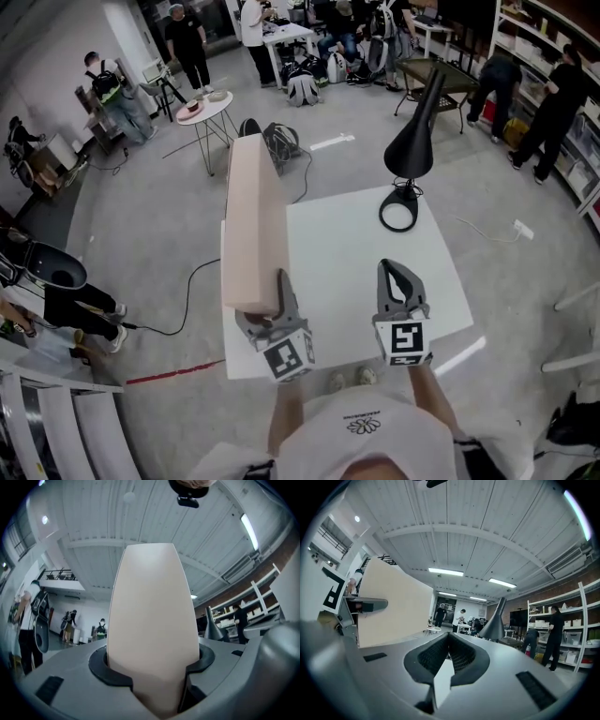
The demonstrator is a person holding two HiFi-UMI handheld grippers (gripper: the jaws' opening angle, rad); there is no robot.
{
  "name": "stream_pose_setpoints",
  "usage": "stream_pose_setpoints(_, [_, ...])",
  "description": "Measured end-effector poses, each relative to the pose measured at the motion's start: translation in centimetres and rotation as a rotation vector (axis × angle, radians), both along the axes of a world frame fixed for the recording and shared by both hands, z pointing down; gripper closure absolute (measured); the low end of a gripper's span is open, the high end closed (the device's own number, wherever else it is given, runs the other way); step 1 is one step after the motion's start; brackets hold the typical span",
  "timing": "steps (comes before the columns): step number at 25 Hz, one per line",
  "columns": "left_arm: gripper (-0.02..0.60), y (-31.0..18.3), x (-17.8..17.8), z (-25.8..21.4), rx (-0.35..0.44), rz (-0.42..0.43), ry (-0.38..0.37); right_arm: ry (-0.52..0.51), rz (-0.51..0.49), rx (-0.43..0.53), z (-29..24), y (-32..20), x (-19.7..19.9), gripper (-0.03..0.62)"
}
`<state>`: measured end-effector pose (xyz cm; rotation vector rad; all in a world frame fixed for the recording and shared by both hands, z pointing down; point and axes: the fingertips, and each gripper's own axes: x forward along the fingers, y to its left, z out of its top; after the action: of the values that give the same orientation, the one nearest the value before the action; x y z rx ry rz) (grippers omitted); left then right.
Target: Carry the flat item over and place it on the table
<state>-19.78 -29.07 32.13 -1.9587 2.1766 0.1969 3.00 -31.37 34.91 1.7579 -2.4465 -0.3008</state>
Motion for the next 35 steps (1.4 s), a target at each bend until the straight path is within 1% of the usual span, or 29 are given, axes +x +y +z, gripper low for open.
stream_pose_setpoints(1, [0.281,0.0,0.5,-0.2,0.002,-0.011,-0.057,0.007,0.001,0.005,0.1,0.2,0.2,0.582])
stream_pose_setpoints(2, [0.281,0.0,0.9,-0.6,0.008,-0.022,-0.132,0.002,0.003,0.003,0.2,0.4,0.4,0.582])
stream_pose_setpoints(4, [0.281,0.2,1.7,-1.8,0.021,-0.043,-0.317,-0.016,0.003,-0.01,0.2,0.9,0.5,0.582])
stream_pose_setpoints(5, [0.281,0.3,1.8,-2.2,0.016,-0.053,-0.393,-0.018,0.001,-0.015,0.2,1.1,0.6,0.582])
stream_pose_setpoints(6, [0.281,0.3,2.0,-2.4,0.003,-0.063,-0.445,-0.016,0.001,-0.019,0.2,1.1,0.6,0.582])
stream_pose_setpoints(10, [0.281,-0.4,2.9,-1.9,-0.045,-0.1,-0.605,-0.012,0.007,-0.02,0.4,0.8,1.7,0.582])
stream_pose_setpoints(11, [0.281,-0.7,3.2,-1.6,-0.052,-0.108,-0.658,-0.013,0.011,-0.016,0.5,0.8,2.0,0.582])
stream_pose_setpoints(15, [0.282,-1.2,4.0,-0.6,-0.083,-0.112,-0.931,-0.001,0.021,-0.004,1.0,1.2,2.8,0.582])
stream_pose_setpoints(18, [0.282,-1.5,4.0,0.7,-0.122,-0.097,-1.114,0.006,0.018,0.001,1.2,1.5,2.9,0.582])
stream_pose_setpoints(20, [0.284,-2.2,3.9,1.4,-0.141,-0.102,-1.241,0.008,0.014,0.017,0.9,1.2,3.0,0.582])
stream_pose_setpoints(22, [0.283,-2.8,3.9,2.0,-0.163,-0.113,-1.346,0.003,0.014,0.021,0.8,1.0,3.3,0.582])
stream_pose_setpoints(24, [0.283,-3.5,4.0,2.3,-0.187,-0.121,-1.397,-0.01,0.017,-0.002,1.2,0.7,3.8,0.582])
stream_pose_setpoints(28, [0.283,-4.8,3.8,2.3,-0.208,-0.145,-1.443,-0.013,0.016,-0.005,1.4,-0.1,4.2,0.582])
stream_pose_setpoints(31, [0.282,-4.7,3.5,2.0,-0.21,-0.157,-1.436,-0.019,0.021,-0.009,1.5,-0.1,4.2,0.582])
stream_pose_setpoints(35, [0.282,-4.7,3.5,2.4,-0.227,-0.14,-1.432,-0.022,0.02,-0.01,1.6,-0.2,4.0,0.582])
